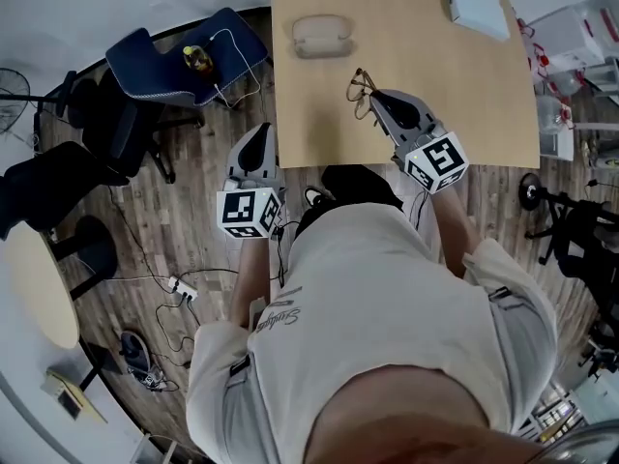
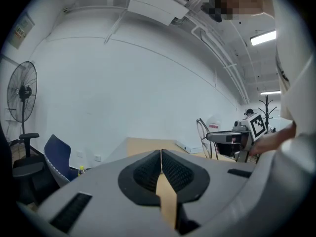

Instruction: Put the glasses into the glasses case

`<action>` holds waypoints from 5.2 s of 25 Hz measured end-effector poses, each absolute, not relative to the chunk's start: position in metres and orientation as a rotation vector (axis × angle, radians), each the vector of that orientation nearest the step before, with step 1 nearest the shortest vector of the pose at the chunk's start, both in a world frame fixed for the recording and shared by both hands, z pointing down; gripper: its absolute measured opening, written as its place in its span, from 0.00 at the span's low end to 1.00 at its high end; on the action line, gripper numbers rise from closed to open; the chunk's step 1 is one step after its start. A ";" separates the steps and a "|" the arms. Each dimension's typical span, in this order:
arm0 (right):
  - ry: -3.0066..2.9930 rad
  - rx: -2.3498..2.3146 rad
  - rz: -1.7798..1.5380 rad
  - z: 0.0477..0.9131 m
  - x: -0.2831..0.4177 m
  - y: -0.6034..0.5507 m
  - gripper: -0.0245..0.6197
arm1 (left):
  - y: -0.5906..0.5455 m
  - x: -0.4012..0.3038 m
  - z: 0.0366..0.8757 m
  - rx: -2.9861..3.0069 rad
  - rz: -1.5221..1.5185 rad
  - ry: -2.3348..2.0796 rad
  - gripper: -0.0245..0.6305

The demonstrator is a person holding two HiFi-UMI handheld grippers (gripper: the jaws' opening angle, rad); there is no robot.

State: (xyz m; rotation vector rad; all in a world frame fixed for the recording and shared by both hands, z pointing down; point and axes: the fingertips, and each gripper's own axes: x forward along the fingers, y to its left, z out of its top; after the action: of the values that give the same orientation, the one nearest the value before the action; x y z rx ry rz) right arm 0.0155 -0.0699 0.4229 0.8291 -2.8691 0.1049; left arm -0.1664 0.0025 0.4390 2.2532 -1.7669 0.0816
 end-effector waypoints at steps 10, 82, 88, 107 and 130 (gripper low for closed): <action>-2.902 0.794 0.077 0.435 -0.005 -0.148 0.05 | -0.075 -0.177 0.432 2.264 0.173 -1.760 0.06; -2.017 -0.157 -0.267 0.677 -0.099 -0.274 0.05 | -0.151 -0.243 0.506 2.075 0.076 -1.692 0.06; -1.974 -0.174 -0.248 0.683 -0.100 -0.271 0.05 | -0.153 -0.252 0.509 2.079 0.078 -1.672 0.06; -1.898 -0.163 -0.311 0.702 -0.105 -0.275 0.06 | -0.158 -0.267 0.516 2.108 0.091 -1.614 0.06; -2.032 0.075 -0.338 0.670 -0.103 -0.294 0.13 | -0.165 -0.255 0.513 2.153 0.117 -1.578 0.06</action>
State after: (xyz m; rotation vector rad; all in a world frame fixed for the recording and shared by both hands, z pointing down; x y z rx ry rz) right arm -0.1035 -0.2941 0.6703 0.0749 -2.0322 -0.3376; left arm -0.2550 -0.1648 0.5129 2.1533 -1.5776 0.1174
